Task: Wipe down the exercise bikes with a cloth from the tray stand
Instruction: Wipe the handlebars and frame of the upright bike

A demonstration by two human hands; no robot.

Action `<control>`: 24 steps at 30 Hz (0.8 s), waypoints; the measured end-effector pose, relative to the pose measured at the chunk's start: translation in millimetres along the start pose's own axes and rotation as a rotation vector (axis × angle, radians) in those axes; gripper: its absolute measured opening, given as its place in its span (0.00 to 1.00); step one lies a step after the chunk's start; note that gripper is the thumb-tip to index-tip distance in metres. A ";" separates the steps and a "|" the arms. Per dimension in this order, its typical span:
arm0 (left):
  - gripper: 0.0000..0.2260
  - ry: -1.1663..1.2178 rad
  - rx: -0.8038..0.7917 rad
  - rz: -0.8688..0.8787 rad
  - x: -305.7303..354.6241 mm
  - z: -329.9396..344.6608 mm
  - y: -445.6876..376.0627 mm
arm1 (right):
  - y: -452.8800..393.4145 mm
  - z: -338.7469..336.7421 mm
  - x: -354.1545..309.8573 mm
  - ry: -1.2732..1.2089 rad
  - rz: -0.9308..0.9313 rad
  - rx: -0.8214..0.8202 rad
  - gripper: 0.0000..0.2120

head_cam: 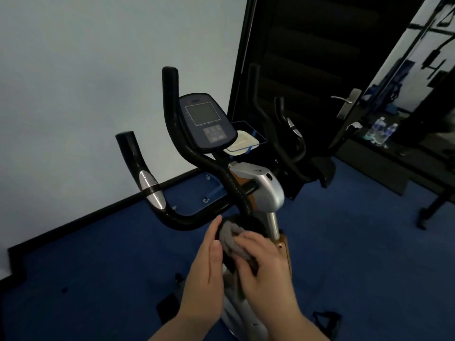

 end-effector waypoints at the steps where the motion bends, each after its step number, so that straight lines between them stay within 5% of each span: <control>1: 0.23 -0.010 0.008 -0.005 -0.8 0.1 0.3 | 3.1 -2.9 7.2 -0.013 0.015 -0.049 0.14; 4: 0.25 -0.026 0.032 -0.002 0.1 -0.4 1.9 | 0.2 -24.8 9.4 0.033 -0.053 -0.103 0.15; 7: 0.23 -0.069 0.049 0.014 5.4 -2.9 0.9 | -22.0 -51.3 -12.2 0.028 -0.164 0.074 0.16; 13: 0.16 -0.132 0.038 0.050 14.2 -7.5 -4.7 | -16.1 -10.6 -20.0 0.336 -0.288 0.033 0.17; 18: 0.15 -0.120 0.071 0.029 10.3 -13.8 -1.5 | -3.0 -25.1 28.6 0.018 -0.071 -0.095 0.14; 24: 0.17 -0.083 0.112 0.071 15.3 -9.0 -1.8 | -35.8 -11.1 -19.1 -0.109 -0.088 -0.012 0.09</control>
Point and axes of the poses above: each hand's wrist, its own y-axis away from the middle knuckle, its own z-axis out of the palm, x = y × z, the point moved 10 cm from there along -y, towards the middle knuckle, and after that the axes turned 8 degrees about z, right-handed, at the moved point
